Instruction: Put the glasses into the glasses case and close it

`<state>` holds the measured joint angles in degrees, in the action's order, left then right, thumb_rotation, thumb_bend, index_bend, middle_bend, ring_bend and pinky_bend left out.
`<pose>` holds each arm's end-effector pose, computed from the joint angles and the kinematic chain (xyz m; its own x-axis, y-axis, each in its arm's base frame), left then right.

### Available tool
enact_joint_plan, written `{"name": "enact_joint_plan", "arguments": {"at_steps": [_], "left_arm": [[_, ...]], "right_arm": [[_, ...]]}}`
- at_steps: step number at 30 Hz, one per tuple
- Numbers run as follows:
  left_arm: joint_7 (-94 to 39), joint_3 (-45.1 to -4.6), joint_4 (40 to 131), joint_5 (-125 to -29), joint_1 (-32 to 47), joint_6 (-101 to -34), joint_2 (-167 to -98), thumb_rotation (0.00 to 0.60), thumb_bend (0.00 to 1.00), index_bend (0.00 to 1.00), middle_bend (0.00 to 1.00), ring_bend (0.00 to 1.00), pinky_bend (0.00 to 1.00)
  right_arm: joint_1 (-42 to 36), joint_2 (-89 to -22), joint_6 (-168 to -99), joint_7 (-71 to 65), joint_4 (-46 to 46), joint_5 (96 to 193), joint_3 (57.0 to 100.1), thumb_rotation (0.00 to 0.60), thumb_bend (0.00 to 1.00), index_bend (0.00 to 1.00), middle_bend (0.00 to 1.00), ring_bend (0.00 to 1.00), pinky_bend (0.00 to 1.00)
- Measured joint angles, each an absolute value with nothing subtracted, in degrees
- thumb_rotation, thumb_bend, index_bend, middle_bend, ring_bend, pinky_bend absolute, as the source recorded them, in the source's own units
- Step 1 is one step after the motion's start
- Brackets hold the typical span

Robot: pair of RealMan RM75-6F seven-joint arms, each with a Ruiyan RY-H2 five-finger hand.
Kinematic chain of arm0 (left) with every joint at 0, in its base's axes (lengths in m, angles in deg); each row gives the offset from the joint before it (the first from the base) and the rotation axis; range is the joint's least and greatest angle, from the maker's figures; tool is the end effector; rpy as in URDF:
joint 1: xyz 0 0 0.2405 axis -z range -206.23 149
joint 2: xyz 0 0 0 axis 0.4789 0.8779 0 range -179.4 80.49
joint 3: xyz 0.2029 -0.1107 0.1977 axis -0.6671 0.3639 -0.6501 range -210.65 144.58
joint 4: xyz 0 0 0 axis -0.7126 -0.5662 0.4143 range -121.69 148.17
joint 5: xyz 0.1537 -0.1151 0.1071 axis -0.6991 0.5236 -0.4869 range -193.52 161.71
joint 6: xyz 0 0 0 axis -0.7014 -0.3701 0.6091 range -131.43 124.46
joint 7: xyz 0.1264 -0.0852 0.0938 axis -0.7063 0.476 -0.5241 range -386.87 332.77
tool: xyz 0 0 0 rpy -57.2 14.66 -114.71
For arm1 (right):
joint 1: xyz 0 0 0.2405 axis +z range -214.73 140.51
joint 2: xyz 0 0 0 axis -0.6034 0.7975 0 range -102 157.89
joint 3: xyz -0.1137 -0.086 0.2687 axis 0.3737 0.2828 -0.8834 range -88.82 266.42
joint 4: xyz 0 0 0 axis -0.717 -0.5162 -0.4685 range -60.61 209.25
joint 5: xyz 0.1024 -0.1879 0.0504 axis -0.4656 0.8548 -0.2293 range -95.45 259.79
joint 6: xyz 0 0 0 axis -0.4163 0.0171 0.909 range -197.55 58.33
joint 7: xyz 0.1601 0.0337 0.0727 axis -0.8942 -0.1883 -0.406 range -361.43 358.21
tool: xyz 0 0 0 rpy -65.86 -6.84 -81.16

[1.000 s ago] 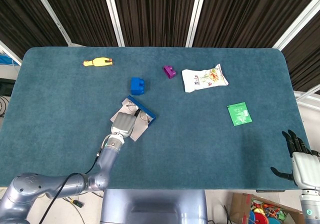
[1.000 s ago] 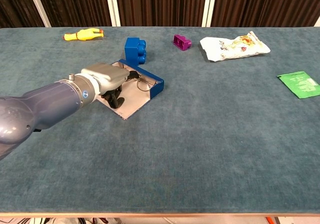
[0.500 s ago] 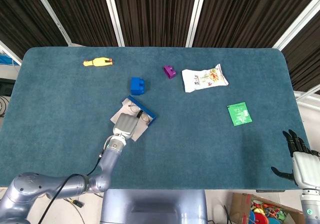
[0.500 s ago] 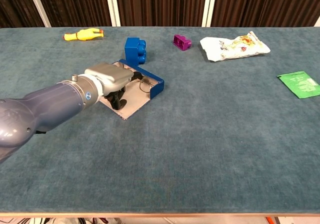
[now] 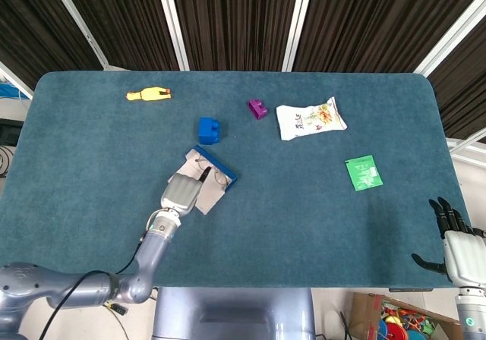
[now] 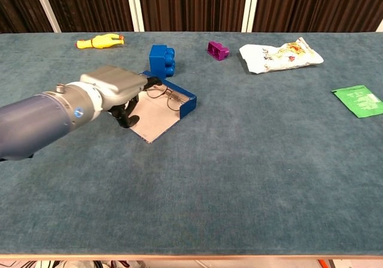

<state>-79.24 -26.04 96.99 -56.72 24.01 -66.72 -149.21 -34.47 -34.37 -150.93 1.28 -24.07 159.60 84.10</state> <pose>-0.1356 0.4055 -0.1037 0.7211 0.2263 0.6549 0.6861 -0.3645 -0.6296 -0.3710 -0.2100 0.1748 0.3493 -0.0613 0.9350 -0.9214 0.1592 0.3546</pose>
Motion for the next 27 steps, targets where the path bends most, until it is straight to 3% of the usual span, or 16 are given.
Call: {"name": "enact_joint_plan", "arguments": {"at_steps": [2, 4, 6, 15, 27], "left_arm": [[-79.0, -26.9, 99.0, -58.1, 23.3, -67.5, -147.2, 0.600, 0.24, 0.16, 0.39, 0.30, 0.36], [-78.3, -27.8, 100.3, -60.5, 22.4, -68.4, -145.1, 0.600, 0.19, 0.14, 0.25, 0.16, 0.21], [-76.5, -29.0, 100.5, -63.8, 21.7, -68.7, -143.8, 0.600, 0.15, 0.13, 0.17, 0.09, 0.14], [-55.8, -33.0, 89.7, -81.3, 19.0, -65.5, -141.1, 0.600, 0.13, 0.06, 0.13, 0.06, 0.11], [-40.6, -34.7, 73.2, -93.5, 17.3, -61.5, -146.5, 0.600, 0.13, 0.10, 0.14, 0.06, 0.11]], "right_arm": [[-34.5, -34.4, -150.9, 1.2, -24.1, 159.6, 84.1, 0.600, 0.20, 0.01, 0.00, 0.11, 0.28], [-34.5, -34.4, -151.0, 1.2, -24.1, 159.8, 84.1, 0.600, 0.20, 0.01, 0.00, 0.11, 0.28], [-34.5, -34.4, -151.1, 1.2, -24.2, 159.9, 84.2, 0.600, 0.20, 0.01, 0.00, 0.11, 0.28], [-34.6, -34.4, -150.9, 1.1, -24.4, 159.4, 84.1, 0.600, 0.20, 0.01, 0.00, 0.11, 0.28], [-34.5, -34.3, -150.8, 0.8, -24.5, 159.1, 84.0, 0.600, 0.20, 0.01, 0.00, 0.11, 0.28]]}}
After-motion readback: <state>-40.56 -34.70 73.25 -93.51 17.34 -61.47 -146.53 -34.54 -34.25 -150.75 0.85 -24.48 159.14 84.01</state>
